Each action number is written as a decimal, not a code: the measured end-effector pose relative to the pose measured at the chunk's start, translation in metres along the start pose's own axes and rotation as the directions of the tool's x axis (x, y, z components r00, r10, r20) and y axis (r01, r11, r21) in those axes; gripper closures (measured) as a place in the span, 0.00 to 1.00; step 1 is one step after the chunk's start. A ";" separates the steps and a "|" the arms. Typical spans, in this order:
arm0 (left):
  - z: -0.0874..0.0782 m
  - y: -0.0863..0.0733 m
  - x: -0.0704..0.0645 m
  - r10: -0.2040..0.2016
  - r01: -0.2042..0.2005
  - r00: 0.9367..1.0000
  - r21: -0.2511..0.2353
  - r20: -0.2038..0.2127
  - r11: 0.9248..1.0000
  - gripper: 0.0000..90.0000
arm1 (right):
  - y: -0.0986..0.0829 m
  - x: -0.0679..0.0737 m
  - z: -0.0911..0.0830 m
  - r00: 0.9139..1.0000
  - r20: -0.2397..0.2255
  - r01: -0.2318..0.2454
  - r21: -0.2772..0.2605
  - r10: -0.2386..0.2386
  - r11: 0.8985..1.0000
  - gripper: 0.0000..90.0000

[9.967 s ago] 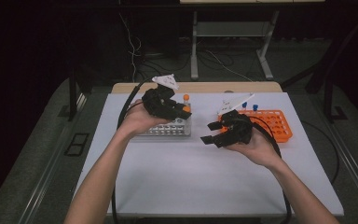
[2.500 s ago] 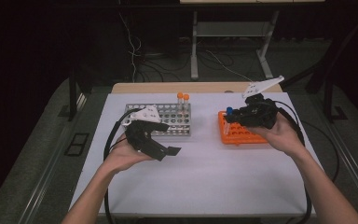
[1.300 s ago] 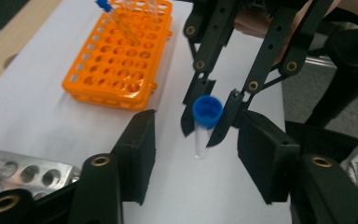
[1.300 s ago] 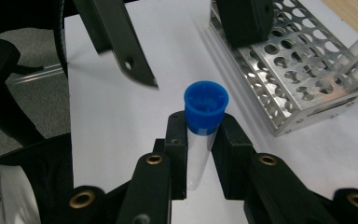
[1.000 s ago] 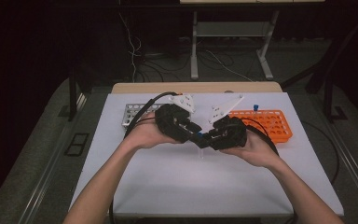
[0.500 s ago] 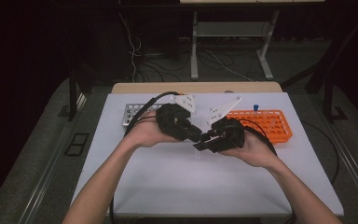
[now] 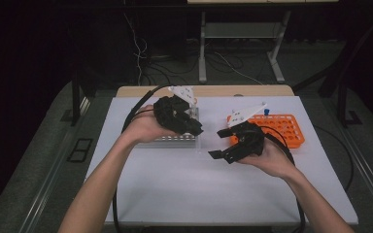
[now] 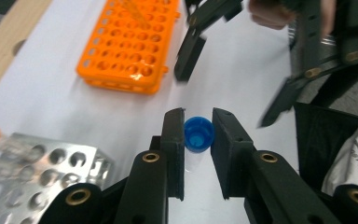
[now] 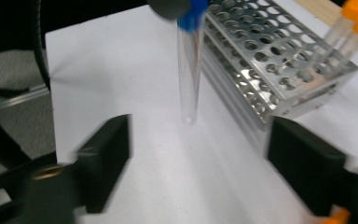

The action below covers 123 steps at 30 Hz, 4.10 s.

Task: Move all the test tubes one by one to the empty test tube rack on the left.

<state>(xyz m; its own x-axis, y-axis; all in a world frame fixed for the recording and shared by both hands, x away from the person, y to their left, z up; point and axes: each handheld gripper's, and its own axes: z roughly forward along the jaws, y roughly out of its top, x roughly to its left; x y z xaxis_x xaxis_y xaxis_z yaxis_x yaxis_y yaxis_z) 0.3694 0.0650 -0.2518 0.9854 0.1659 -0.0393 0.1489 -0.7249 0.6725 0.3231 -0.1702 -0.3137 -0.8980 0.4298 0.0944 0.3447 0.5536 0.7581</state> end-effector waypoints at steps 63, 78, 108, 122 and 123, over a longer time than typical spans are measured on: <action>0.008 -0.038 0.153 -0.295 0.284 0.918 -0.080 -0.264 0.955 0.83 | -0.124 -0.022 -0.059 0.951 0.079 -0.286 -0.139 0.298 0.948 0.00; 0.032 -0.055 0.154 -0.308 0.306 0.918 -0.050 -0.251 0.951 0.82 | -0.123 -0.024 -0.061 0.947 0.092 -0.293 -0.151 0.308 0.944 0.00; -0.011 -0.060 0.090 -0.384 0.342 0.886 -0.193 -0.261 0.920 0.00 | -0.104 -0.059 -0.055 0.916 0.224 -0.313 -0.119 0.332 0.942 0.00; -0.026 -0.081 0.019 -0.338 0.272 0.897 -0.247 -0.284 0.930 0.00 | -0.101 -0.090 -0.043 0.887 0.288 -0.345 -0.105 0.360 0.933 0.07; -0.027 -0.082 0.014 -0.333 0.266 0.899 -0.248 -0.284 0.932 0.00 | -0.101 -0.092 -0.042 0.885 0.295 -0.346 -0.101 0.361 0.933 0.07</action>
<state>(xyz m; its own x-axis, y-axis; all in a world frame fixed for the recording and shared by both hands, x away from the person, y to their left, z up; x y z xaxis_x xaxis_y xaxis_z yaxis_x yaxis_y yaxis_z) 0.3690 0.1447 -0.2880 0.8131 0.5801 -0.0492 0.3805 -0.4655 0.7991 0.3592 -0.2961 -0.3719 -0.5896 0.7903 0.1665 0.6048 0.2953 0.7396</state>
